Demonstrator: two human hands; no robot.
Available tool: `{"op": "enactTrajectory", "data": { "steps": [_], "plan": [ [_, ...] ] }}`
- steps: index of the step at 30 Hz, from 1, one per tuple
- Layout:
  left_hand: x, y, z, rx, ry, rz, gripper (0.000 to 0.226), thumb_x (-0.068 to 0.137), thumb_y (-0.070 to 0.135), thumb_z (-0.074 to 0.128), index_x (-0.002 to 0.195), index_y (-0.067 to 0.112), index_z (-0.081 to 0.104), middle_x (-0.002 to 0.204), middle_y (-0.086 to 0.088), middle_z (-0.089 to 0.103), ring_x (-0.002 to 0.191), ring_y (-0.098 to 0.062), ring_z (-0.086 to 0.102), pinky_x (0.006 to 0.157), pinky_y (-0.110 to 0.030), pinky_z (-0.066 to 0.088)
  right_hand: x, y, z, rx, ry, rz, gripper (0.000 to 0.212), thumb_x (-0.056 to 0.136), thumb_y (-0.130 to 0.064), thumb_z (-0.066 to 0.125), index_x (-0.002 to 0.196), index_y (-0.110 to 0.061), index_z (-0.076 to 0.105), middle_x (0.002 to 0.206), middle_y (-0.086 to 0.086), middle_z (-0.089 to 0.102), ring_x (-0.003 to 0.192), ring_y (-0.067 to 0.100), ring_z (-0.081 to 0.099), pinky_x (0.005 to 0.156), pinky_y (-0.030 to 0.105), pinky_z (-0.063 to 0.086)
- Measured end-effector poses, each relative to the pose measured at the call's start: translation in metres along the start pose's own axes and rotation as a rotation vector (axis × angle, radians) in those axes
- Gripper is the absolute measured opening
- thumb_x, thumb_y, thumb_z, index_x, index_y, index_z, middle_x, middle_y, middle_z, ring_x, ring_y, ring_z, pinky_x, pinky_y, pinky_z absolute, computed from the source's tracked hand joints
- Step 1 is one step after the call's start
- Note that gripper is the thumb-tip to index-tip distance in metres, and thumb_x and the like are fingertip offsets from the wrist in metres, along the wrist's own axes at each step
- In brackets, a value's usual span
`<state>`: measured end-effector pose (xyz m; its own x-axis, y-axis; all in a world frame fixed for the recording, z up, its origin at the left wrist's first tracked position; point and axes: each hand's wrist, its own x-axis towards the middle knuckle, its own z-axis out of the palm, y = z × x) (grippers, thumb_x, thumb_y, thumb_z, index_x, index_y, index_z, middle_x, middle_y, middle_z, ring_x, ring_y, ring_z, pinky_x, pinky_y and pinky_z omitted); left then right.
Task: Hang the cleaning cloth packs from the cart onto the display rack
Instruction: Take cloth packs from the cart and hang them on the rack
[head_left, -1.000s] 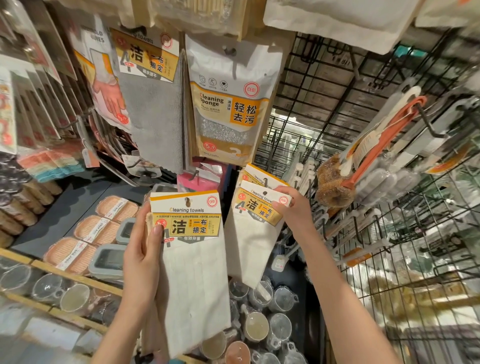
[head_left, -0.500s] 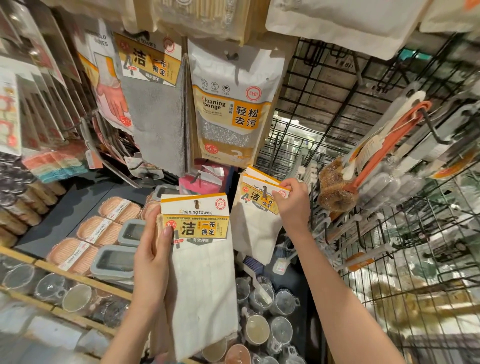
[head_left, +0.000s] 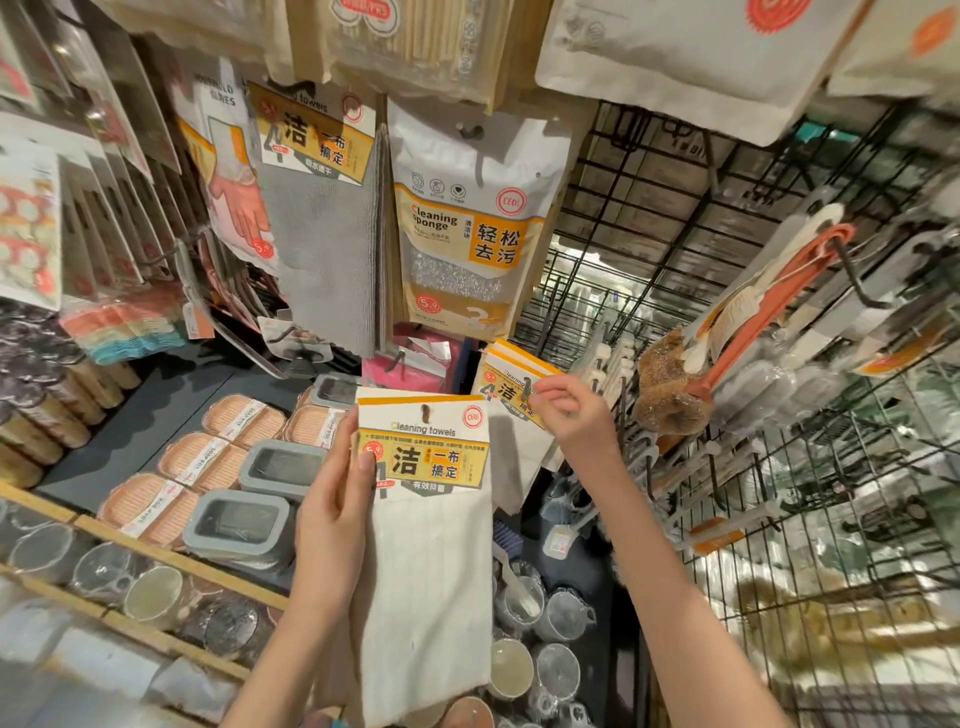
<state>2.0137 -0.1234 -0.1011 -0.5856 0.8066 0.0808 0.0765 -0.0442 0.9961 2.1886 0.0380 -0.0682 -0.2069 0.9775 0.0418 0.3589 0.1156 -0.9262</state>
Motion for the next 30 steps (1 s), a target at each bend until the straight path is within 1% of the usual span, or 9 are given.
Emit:
{"op": "enactTrajectory", "data": {
  "steps": [3, 5, 11, 15, 18, 22, 25, 27, 30],
  "plan": [
    [-0.004, 0.002, 0.009, -0.007, -0.032, -0.005, 0.042, 0.093, 0.039, 0.046, 0.133, 0.047, 0.04, 0.138, 0.032, 0.044, 0.131, 0.01, 0.036, 0.107, -0.011, 0.031, -0.019, -0.016, 0.009, 0.108, -0.216, 0.025, 0.013, 0.093, -0.015, 0.056, 0.097, -0.021, 0.067, 0.105, -0.001, 0.065, 0.101, 0.009, 0.06, 0.088, 0.028, 0.051],
    [-0.007, 0.002, 0.013, 0.0, -0.027, -0.011, 0.041, 0.093, 0.041, 0.047, 0.132, 0.051, 0.04, 0.137, 0.03, 0.045, 0.129, 0.011, 0.039, 0.1, -0.004, 0.032, -0.028, -0.021, 0.014, 0.082, -0.268, -0.033, 0.016, 0.093, -0.019, 0.056, 0.104, -0.019, 0.067, 0.11, -0.002, 0.06, 0.097, -0.006, 0.057, 0.086, 0.013, 0.046],
    [-0.018, 0.0, 0.017, -0.033, -0.019, -0.01, 0.044, 0.094, 0.038, 0.047, 0.138, 0.039, 0.045, 0.136, 0.014, 0.056, 0.127, -0.003, 0.049, 0.105, -0.028, 0.041, -0.042, -0.019, 0.014, -0.067, -0.24, -0.098, 0.027, 0.077, -0.017, 0.075, 0.097, -0.026, 0.059, 0.104, -0.012, 0.049, 0.096, 0.001, 0.051, 0.084, 0.01, 0.041],
    [-0.025, 0.004, 0.022, -0.028, -0.026, -0.01, 0.037, 0.094, 0.038, 0.044, 0.129, 0.048, 0.047, 0.122, 0.026, 0.061, 0.117, 0.006, 0.053, 0.09, -0.009, 0.041, -0.044, -0.02, 0.007, -0.121, -0.275, -0.064, 0.029, 0.077, -0.02, 0.076, 0.085, -0.033, 0.052, 0.093, -0.017, 0.054, 0.083, -0.013, 0.053, 0.069, 0.006, 0.044],
    [-0.026, 0.005, 0.023, -0.044, -0.052, 0.008, 0.032, 0.097, 0.033, 0.046, 0.128, 0.032, 0.051, 0.122, 0.015, 0.063, 0.115, -0.003, 0.057, 0.093, -0.017, 0.045, -0.044, -0.021, 0.0, -0.125, -0.27, -0.066, 0.029, 0.077, -0.017, 0.075, 0.082, -0.031, 0.05, 0.089, -0.016, 0.057, 0.078, -0.024, 0.051, 0.065, 0.001, 0.041],
    [-0.024, 0.006, 0.022, -0.059, -0.054, -0.013, 0.032, 0.096, 0.033, 0.051, 0.128, 0.032, 0.053, 0.126, 0.014, 0.062, 0.118, -0.005, 0.056, 0.1, -0.032, 0.045, -0.044, -0.023, -0.003, -0.055, -0.261, -0.073, 0.028, 0.078, -0.011, 0.075, 0.084, -0.024, 0.05, 0.091, -0.014, 0.056, 0.08, -0.022, 0.053, 0.064, 0.002, 0.042],
    [-0.024, 0.007, 0.018, -0.079, -0.048, -0.015, 0.03, 0.095, 0.04, 0.05, 0.125, 0.037, 0.054, 0.121, 0.02, 0.063, 0.113, -0.001, 0.058, 0.092, -0.02, 0.046, -0.043, -0.024, -0.007, -0.013, -0.259, -0.077, 0.028, 0.077, -0.008, 0.074, 0.083, -0.022, 0.051, 0.09, -0.009, 0.058, 0.081, -0.014, 0.058, 0.067, 0.006, 0.045],
    [-0.024, 0.009, 0.016, -0.089, -0.029, -0.003, 0.032, 0.095, 0.046, 0.043, 0.125, 0.039, 0.054, 0.121, 0.026, 0.061, 0.113, 0.007, 0.055, 0.085, -0.005, 0.041, -0.042, -0.022, -0.011, 0.041, -0.244, -0.046, 0.027, 0.077, -0.007, 0.074, 0.083, -0.022, 0.052, 0.093, -0.001, 0.061, 0.09, 0.007, 0.064, 0.076, 0.025, 0.053],
    [-0.022, 0.009, 0.014, -0.119, 0.004, -0.012, 0.029, 0.1, 0.038, 0.041, 0.125, 0.039, 0.054, 0.122, 0.027, 0.059, 0.115, 0.008, 0.052, 0.087, -0.007, 0.04, -0.04, -0.019, -0.017, 0.12, -0.22, -0.002, 0.027, 0.077, -0.004, 0.073, 0.084, -0.019, 0.052, 0.1, 0.012, 0.063, 0.091, 0.024, 0.066, 0.07, 0.033, 0.057]
  ]
}}
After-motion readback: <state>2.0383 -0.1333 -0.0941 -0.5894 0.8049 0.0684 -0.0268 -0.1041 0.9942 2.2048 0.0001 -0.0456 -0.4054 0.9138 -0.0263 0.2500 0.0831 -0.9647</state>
